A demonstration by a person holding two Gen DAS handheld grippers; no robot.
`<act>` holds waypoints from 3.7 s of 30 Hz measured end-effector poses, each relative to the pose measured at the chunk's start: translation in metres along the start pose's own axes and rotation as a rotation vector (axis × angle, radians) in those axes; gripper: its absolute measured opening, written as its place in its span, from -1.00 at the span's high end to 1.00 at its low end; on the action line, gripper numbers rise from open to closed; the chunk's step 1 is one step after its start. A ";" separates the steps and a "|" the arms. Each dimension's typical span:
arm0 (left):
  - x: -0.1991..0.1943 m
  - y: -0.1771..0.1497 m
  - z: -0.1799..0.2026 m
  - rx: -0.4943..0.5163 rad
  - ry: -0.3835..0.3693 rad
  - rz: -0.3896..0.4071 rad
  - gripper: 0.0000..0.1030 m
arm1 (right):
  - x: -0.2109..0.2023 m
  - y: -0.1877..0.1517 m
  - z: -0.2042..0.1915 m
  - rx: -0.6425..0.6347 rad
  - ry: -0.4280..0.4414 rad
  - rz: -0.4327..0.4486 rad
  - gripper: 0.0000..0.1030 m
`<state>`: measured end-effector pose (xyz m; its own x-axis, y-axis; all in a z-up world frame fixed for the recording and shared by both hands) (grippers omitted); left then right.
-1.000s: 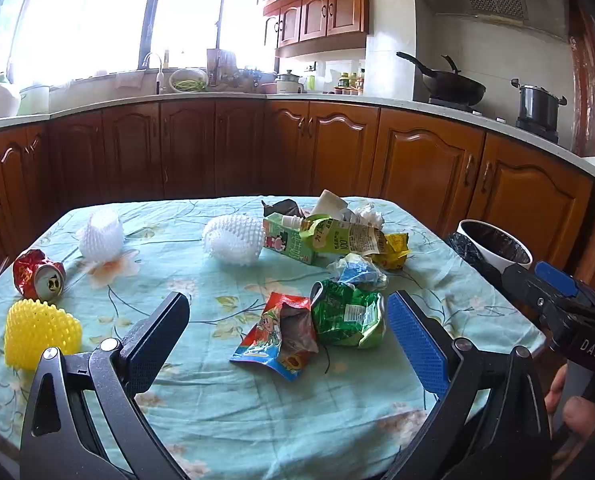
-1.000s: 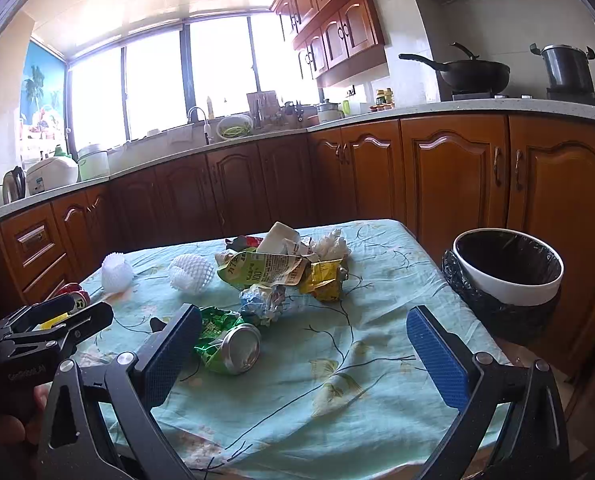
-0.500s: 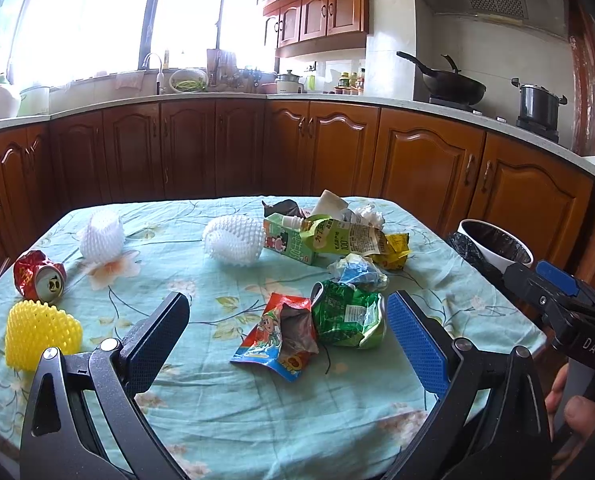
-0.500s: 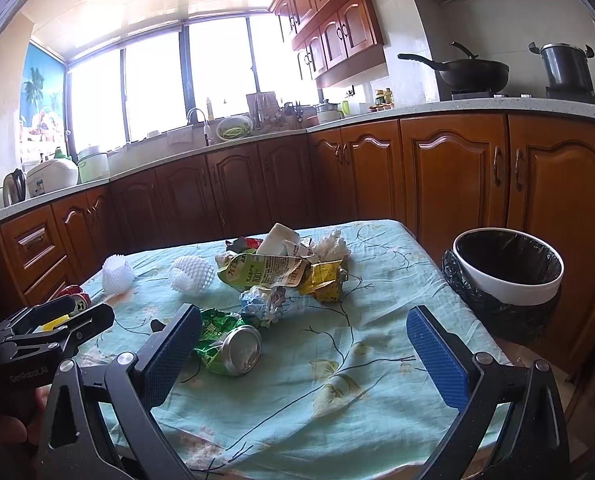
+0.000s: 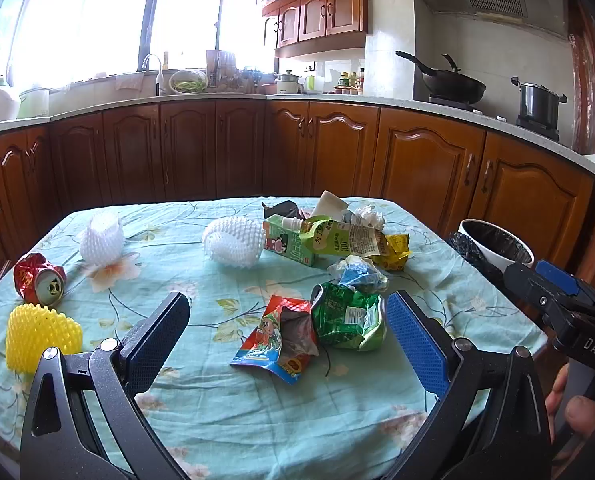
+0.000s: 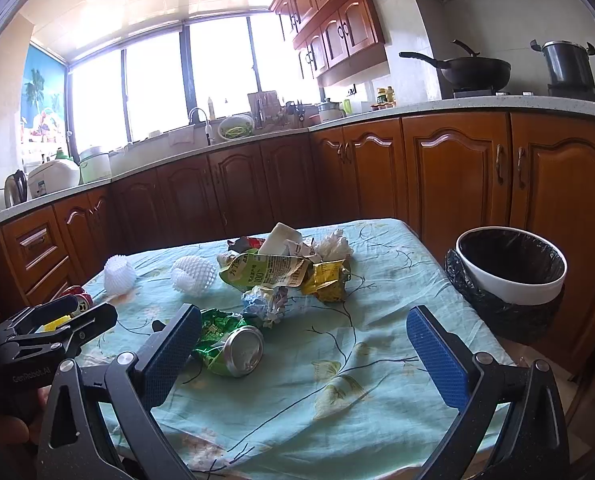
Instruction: Collect trash
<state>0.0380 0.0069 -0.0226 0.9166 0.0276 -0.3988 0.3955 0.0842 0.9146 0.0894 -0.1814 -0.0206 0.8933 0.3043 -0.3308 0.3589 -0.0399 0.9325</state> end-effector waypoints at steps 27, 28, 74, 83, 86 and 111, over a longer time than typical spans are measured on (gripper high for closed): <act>0.028 -0.010 -0.012 -0.053 -0.021 -0.099 -0.96 | 0.030 -0.005 0.004 0.063 0.089 -0.103 -1.00; 0.030 -0.011 -0.013 -0.055 -0.019 -0.106 -0.96 | 0.034 -0.005 0.004 0.072 0.099 -0.116 -1.00; 0.112 0.009 -0.024 -0.035 -0.070 -0.299 0.98 | 0.130 -0.006 0.019 0.288 0.308 -0.408 0.46; 0.124 0.034 0.034 0.013 -0.177 -0.278 0.98 | 0.096 0.003 0.075 0.307 0.198 -0.341 0.46; 0.130 0.038 0.060 0.031 -0.222 -0.280 0.98 | 0.087 0.007 0.094 0.302 0.144 -0.321 0.46; 0.191 0.063 0.264 0.189 -0.514 -0.391 0.98 | 0.054 0.047 0.260 0.323 -0.220 -0.216 0.45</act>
<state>0.2535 -0.2453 -0.0234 0.5965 -0.4511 -0.6638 0.6646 -0.1860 0.7237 0.2252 -0.4142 -0.0323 0.8121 0.1300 -0.5688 0.5787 -0.3034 0.7570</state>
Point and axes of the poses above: each gripper's, at about its wrist camera, not at the fingertips, and x roughly the way its jaws point, z to its right, y to its top, the point moved 4 cm from there along x, roughly the way its jaws point, and after that the axes turned 2 degrees about z, right-handed, at the moved point
